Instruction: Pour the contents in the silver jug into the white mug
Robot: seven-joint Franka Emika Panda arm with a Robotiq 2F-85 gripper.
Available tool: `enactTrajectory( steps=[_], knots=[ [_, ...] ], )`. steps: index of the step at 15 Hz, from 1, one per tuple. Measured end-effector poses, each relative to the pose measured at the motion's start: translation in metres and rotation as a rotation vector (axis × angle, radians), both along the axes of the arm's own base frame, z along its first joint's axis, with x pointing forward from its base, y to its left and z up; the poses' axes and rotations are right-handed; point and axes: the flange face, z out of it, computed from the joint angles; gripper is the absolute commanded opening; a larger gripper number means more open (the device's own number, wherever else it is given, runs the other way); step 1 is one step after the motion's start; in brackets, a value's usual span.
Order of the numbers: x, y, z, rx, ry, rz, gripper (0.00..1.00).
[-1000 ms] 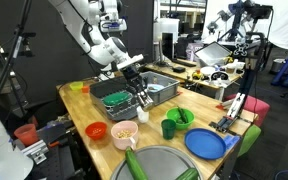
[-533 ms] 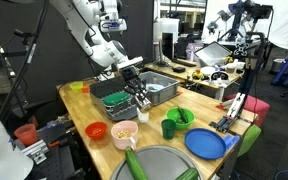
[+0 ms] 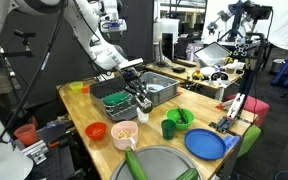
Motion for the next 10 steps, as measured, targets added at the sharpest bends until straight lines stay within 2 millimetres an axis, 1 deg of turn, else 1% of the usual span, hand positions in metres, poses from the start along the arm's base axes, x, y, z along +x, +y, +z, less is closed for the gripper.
enactTrajectory(
  steps=[5, 10],
  knots=[
    [0.007, 0.012, -0.002, -0.071, 0.017, 0.028, 0.04],
    [0.006, 0.021, -0.006, -0.128, 0.058, 0.021, 0.04]
  ],
)
